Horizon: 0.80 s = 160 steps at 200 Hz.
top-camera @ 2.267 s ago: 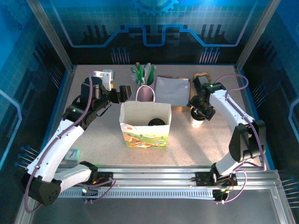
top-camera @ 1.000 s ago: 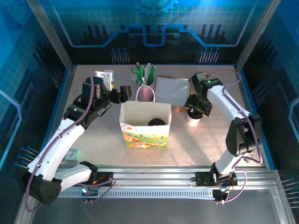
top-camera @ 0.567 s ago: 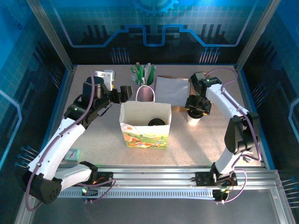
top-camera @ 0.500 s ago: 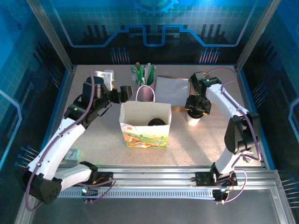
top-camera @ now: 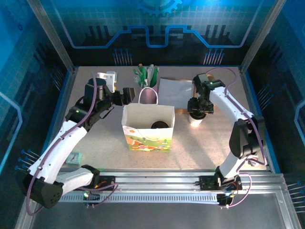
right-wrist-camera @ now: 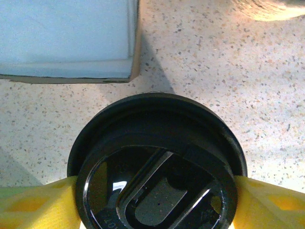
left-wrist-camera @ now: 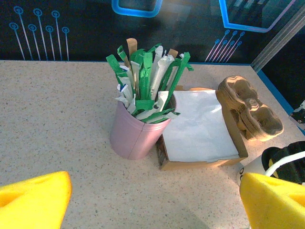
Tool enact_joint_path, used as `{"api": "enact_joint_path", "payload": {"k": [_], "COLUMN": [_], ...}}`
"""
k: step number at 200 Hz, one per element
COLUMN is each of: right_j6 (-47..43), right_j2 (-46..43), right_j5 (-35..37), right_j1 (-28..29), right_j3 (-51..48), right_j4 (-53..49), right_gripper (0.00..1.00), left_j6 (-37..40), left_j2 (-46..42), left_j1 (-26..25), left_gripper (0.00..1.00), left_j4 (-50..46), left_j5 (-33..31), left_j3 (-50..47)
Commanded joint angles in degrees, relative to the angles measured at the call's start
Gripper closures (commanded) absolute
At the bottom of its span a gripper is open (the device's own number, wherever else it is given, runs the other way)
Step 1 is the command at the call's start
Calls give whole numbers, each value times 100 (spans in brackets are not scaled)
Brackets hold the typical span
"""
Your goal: Pack the takeout coffee
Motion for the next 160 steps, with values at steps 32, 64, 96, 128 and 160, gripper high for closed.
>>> {"api": "enact_joint_path", "payload": {"k": [32,64,96,128,160], "right_j6": [-708,-943,-1137,-1282,-1341], "right_j2": [-566,-719,-1048,-1424,-1731], "right_j5": [-730,-528,-228,-162,204], "right_j1": [217,599,901,1142,1392], "right_j3": [-335,-361,-431,-445,-422], "right_j4": [316,193,82,14,-106], "right_gripper": [24,25,26,27,28], "left_j6": [148,139,113,9,-166], "left_j2": [16,-3,-74,-137,-114], "left_j1": [28,25,25,10,-10], "left_gripper": [8,8,5,3,3], "left_j4": [-97,-115,-189,-598,-1471], "left_j5": [-100,-102,-140,-105,152], "left_j3": [225,243,324,695,1165]}}
